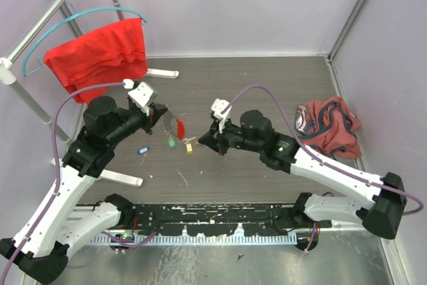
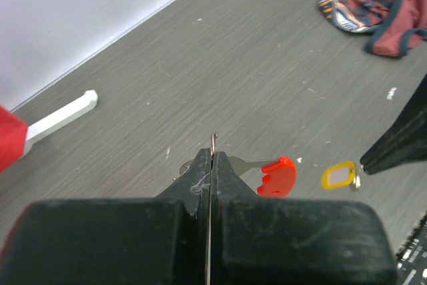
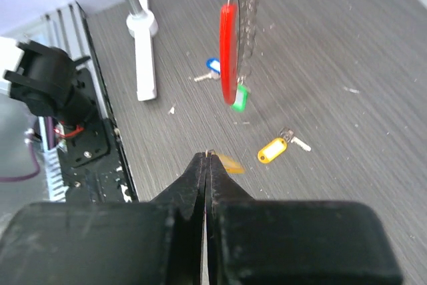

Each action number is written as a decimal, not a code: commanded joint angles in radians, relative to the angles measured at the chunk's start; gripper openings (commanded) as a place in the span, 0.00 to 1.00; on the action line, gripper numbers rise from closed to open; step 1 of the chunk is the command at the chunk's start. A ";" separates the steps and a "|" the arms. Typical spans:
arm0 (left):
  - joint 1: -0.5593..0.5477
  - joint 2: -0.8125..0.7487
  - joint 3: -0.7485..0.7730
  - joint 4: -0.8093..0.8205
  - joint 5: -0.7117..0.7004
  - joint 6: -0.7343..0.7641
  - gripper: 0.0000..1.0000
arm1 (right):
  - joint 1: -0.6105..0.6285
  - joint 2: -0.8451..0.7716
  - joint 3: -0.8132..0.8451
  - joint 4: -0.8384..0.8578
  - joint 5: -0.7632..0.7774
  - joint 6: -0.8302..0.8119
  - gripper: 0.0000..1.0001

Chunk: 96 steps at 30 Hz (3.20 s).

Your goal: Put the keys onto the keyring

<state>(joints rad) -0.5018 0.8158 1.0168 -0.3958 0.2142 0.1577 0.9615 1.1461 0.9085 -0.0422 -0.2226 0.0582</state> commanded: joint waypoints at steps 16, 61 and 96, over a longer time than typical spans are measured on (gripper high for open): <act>-0.357 0.168 0.349 -0.060 0.039 0.157 0.00 | -0.037 -0.254 0.421 -0.472 -0.026 -0.120 0.01; -0.759 0.250 0.439 -0.136 -0.185 0.385 0.00 | -0.036 -0.250 0.490 -0.498 -0.189 -0.185 0.01; -0.759 0.252 0.425 -0.121 -0.170 0.382 0.00 | -0.036 -0.288 0.435 -0.442 -0.053 -0.159 0.01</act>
<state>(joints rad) -1.2556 1.0832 1.4502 -0.5724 0.0303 0.5419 0.9276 0.8845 1.3449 -0.5560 -0.3222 -0.1169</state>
